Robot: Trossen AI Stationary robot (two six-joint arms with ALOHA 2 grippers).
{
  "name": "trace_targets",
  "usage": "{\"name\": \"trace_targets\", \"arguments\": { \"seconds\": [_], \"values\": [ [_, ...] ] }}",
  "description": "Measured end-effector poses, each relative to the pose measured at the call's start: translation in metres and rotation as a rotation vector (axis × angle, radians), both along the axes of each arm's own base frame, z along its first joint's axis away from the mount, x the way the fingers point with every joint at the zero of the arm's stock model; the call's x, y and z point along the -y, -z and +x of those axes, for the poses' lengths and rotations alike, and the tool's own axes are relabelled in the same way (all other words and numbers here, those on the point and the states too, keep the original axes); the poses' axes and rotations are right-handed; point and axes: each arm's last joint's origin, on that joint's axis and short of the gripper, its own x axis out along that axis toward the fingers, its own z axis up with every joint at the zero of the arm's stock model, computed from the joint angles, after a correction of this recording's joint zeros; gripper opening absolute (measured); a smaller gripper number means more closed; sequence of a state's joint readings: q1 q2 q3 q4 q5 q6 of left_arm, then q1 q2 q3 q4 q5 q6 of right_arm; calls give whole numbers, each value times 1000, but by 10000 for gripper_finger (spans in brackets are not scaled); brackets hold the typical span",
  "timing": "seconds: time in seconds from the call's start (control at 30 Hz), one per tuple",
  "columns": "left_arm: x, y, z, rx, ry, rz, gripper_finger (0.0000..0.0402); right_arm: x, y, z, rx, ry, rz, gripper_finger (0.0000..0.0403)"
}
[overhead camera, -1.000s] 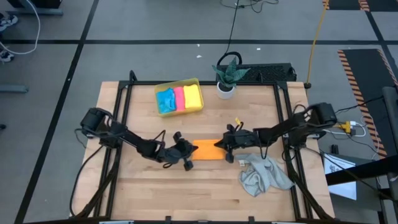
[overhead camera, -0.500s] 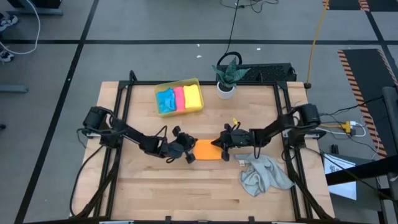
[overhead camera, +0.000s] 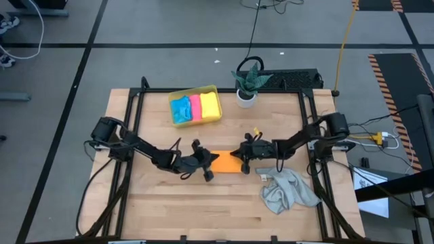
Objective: Fold microfiber towels
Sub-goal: Fold the orange microfiber cloth
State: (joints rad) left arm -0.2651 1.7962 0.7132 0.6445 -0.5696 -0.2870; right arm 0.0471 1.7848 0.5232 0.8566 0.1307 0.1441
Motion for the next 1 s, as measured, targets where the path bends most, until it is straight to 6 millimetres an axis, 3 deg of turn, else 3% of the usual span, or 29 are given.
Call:
{"name": "trace_targets", "arguments": {
  "seconds": [0.17,0.3,0.57,0.77,1.0],
  "values": [
    [-6,6,4,-22,49,6,4,-4,-23,-2,57,-11,10,0],
    [-13,18,6,-54,20,-12,16,-15,-28,-3,80,-48,27,0],
    [-25,52,6,-149,-38,-51,3,-33,-12,-8,-32,-111,22,0],
    [-26,58,5,-174,-62,-79,19,-35,6,-13,-155,-119,7,0],
    [-26,58,5,-184,-62,-76,4,-34,8,-15,-193,-118,1,0]
  ]
}}
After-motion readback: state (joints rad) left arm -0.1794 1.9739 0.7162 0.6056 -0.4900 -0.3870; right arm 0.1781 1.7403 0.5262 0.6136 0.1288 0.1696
